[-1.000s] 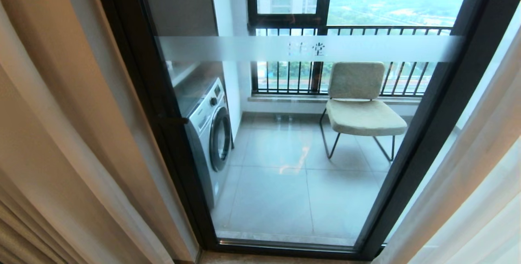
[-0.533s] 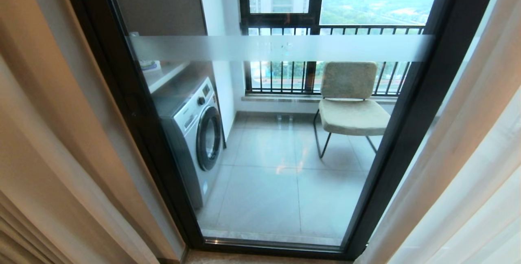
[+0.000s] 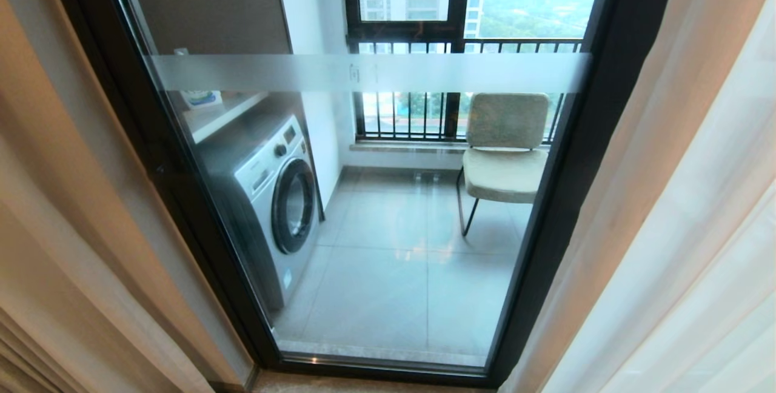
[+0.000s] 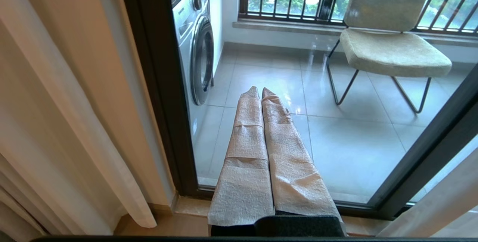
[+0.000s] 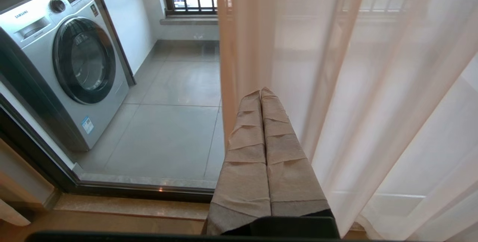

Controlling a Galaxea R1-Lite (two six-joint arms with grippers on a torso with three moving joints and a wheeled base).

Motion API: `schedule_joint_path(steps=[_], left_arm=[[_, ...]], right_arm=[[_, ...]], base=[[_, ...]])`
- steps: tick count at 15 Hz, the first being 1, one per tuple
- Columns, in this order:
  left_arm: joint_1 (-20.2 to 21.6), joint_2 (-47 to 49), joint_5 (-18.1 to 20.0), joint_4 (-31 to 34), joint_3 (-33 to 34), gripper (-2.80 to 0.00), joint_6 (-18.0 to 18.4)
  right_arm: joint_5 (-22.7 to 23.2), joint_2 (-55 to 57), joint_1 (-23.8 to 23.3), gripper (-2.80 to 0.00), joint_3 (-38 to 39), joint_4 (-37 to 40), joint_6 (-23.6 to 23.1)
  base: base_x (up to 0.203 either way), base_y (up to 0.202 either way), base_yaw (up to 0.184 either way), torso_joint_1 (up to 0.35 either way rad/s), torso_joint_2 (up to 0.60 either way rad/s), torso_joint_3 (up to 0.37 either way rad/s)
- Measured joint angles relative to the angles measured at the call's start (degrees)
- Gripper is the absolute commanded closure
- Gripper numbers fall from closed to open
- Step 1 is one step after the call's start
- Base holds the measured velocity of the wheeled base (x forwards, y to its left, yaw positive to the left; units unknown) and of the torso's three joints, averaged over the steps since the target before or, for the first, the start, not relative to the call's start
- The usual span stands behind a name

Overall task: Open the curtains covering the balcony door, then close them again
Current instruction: Pull the inner curtains open on both sides

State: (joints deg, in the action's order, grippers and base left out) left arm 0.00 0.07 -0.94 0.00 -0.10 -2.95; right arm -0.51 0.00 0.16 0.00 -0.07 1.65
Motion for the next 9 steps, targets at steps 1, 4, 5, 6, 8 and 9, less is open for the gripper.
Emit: schedule_joint_path(steps=[1,4,5,6,8,9], left_arm=[[0.0,0.0,0.0,0.0,0.0,0.0,0.0],[0.0,0.0,0.0,0.0,0.0,0.0,0.0],[0.0,0.0,0.0,0.0,0.0,0.0,0.0],[0.0,0.0,0.0,0.0,0.0,0.0,0.0],[0.0,0.0,0.0,0.0,0.0,0.0,0.0],[0.0,0.0,0.0,0.0,0.0,0.0,0.0]], right_arm=[[0.0,0.0,0.0,0.0,0.0,0.0,0.0],[0.0,0.0,0.0,0.0,0.0,0.0,0.0],[0.0,0.0,0.0,0.0,0.0,0.0,0.0],[0.0,0.0,0.0,0.0,0.0,0.0,0.0],[0.0,0.0,0.0,0.0,0.0,0.0,0.0],[0.0,0.0,0.0,0.0,0.0,0.0,0.0]], base=[[0.0,-0.191,0.003,0.0,0.0,0.0],[0.0,-0.175,0.003,-0.003,0.0,0.004],[0.0,-0.085,0.004,-0.001,0.01,0.003],[0.0,0.0,0.0,0.0,0.0,0.0],[0.0,0.0,0.0,0.0,0.0,0.0],[0.0,0.0,0.0,0.0,0.0,0.0]])
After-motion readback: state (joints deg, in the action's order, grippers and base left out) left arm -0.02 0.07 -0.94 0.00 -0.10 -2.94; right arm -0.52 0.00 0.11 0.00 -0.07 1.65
